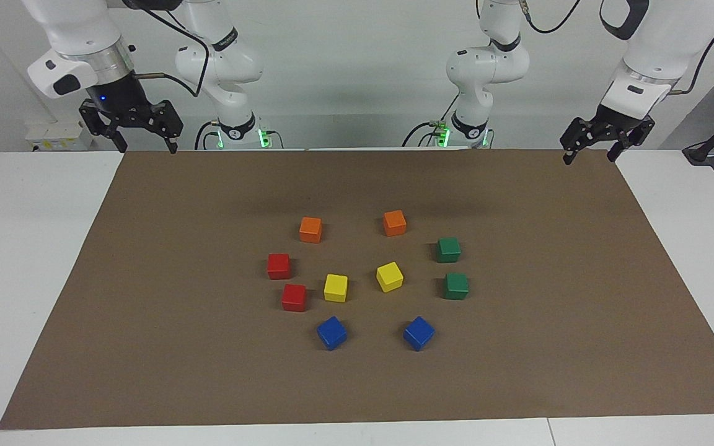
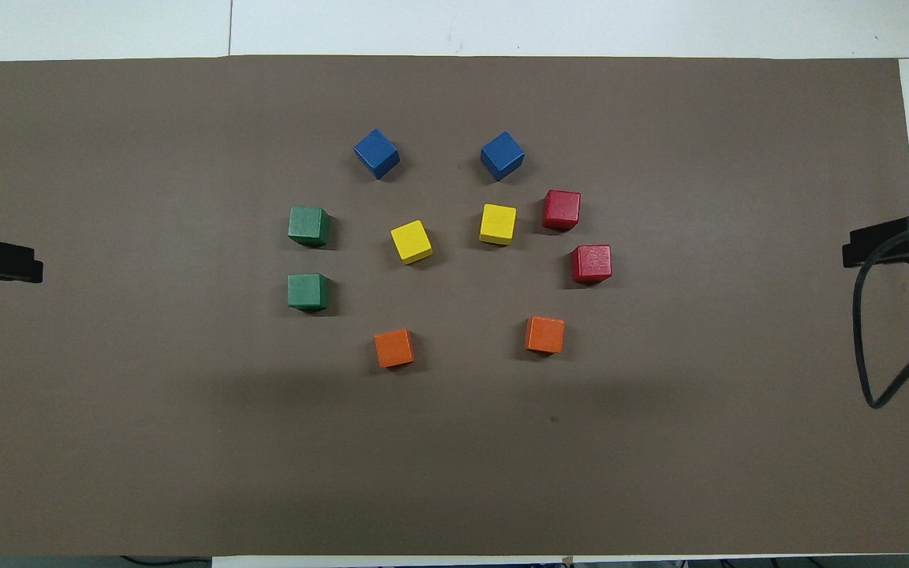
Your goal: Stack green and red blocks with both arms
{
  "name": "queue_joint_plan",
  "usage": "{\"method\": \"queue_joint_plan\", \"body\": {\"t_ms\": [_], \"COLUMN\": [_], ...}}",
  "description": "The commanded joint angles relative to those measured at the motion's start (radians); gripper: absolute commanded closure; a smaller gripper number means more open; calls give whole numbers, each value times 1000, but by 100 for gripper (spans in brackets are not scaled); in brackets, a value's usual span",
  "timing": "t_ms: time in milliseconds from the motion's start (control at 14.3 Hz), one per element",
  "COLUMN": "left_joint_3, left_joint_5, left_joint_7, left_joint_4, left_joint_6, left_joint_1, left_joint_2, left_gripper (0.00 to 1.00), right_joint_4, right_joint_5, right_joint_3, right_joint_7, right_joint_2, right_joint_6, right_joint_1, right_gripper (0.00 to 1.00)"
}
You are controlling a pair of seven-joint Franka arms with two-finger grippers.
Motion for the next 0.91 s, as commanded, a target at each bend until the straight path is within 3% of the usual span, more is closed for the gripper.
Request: {"method": "queue_joint_plan", "body": {"t_ms": [0, 419, 837], "left_joint_3": [6, 6, 5], "left_joint_5": [8, 6, 3], "left_joint_7": [-1, -1, -79], "left_joint_4": [-4, -8, -111], "left_joint_6": [8, 8, 102], "left_joint_1": [-12, -12, -98], "left_joint_2": [-12, -12, -55], "left_gripper": [0, 0, 0], "right_joint_4": [-152, -173, -174], "right_joint_5": [-3, -1, -1], "right_joint_3": [8, 8, 8], "right_joint_7": [18, 28, 27], "right_joint_2": [-74, -82, -85], "right_joint_6": [108, 101, 89], "right_joint_1": [-14, -8, -10], "right_gripper": [0, 0, 0]}}
